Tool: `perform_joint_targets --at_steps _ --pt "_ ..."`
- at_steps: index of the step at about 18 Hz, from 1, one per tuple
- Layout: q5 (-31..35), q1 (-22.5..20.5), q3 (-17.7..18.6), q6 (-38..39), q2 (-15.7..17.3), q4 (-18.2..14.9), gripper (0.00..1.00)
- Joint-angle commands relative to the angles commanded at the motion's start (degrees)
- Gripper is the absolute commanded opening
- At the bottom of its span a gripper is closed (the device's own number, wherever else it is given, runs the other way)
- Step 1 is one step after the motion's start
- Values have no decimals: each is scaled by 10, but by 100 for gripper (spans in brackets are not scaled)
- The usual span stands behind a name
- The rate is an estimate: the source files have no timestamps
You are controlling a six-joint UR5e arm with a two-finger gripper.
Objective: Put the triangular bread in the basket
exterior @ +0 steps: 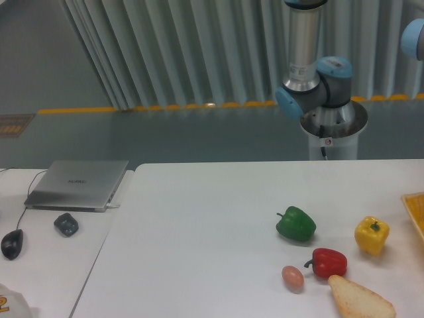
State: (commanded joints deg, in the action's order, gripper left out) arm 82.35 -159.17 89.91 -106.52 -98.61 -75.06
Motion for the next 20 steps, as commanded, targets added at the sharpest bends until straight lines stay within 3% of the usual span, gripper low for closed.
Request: perform_joint_targets --at_steps 8,9,12,16,20 --pt "-2 16 0 5 -3 4 100" --pt "-5 20 0 65 -9 4 100" --pt "-9 26 4 98 -13 7 100" --pt "-8 34 21 99 -14 36 100" --pt "-8 34 21 98 -14 38 100"
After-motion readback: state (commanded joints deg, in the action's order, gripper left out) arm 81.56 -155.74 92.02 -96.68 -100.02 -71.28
